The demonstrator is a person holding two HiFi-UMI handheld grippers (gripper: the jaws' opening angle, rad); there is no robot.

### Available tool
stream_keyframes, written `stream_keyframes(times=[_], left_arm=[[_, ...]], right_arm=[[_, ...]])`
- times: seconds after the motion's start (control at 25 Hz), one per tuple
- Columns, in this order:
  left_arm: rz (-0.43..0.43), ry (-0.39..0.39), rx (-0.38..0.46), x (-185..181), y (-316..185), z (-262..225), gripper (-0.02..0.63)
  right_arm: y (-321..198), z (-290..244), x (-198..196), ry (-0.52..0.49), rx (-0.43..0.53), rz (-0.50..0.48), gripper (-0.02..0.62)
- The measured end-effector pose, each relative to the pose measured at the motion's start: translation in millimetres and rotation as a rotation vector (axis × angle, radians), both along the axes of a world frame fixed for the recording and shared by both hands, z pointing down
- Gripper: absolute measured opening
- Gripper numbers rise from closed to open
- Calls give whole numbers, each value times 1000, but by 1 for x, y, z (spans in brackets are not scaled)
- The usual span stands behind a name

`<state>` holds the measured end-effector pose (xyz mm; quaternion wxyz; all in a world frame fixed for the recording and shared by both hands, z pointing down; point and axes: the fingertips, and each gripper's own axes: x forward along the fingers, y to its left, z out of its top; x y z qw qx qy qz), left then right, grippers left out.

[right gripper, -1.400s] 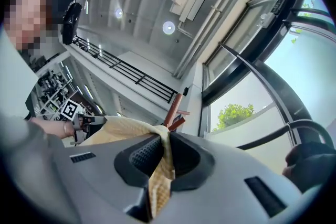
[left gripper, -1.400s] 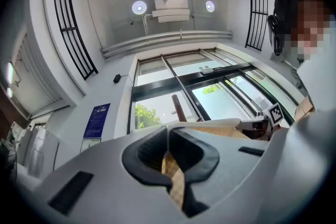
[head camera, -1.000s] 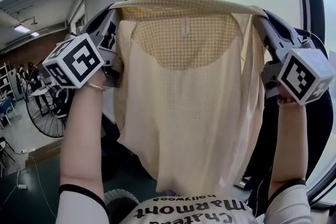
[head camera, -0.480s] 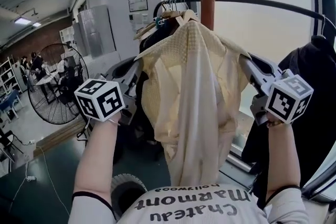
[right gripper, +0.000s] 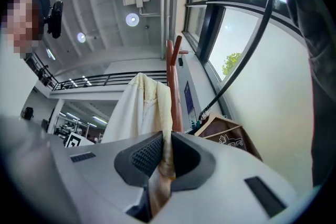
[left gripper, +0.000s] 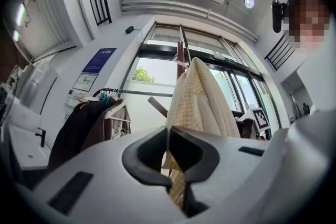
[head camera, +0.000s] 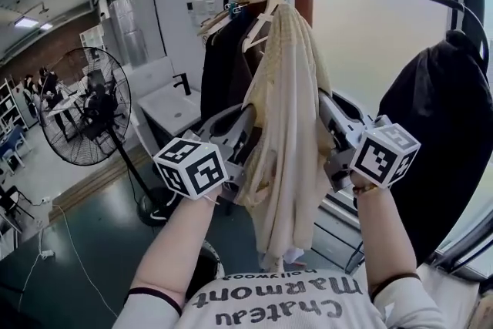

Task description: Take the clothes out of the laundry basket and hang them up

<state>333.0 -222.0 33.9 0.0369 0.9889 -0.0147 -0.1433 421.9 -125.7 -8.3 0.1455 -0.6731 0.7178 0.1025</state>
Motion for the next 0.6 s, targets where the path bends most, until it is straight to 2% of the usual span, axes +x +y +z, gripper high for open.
stream_keyframes(times=[0.4,0.52,0.6], left_arm=[[-67,-13,-46,9,34,13,17],[-144,-21,-55,6,34,16,19],[-207,-36,-56,-5,31,16,46]], right_arm=[[1,5,-12,-100,27,25,49],[3,7,-11,-107,22,38,51],[11,4,-13,-94,25,39,85]])
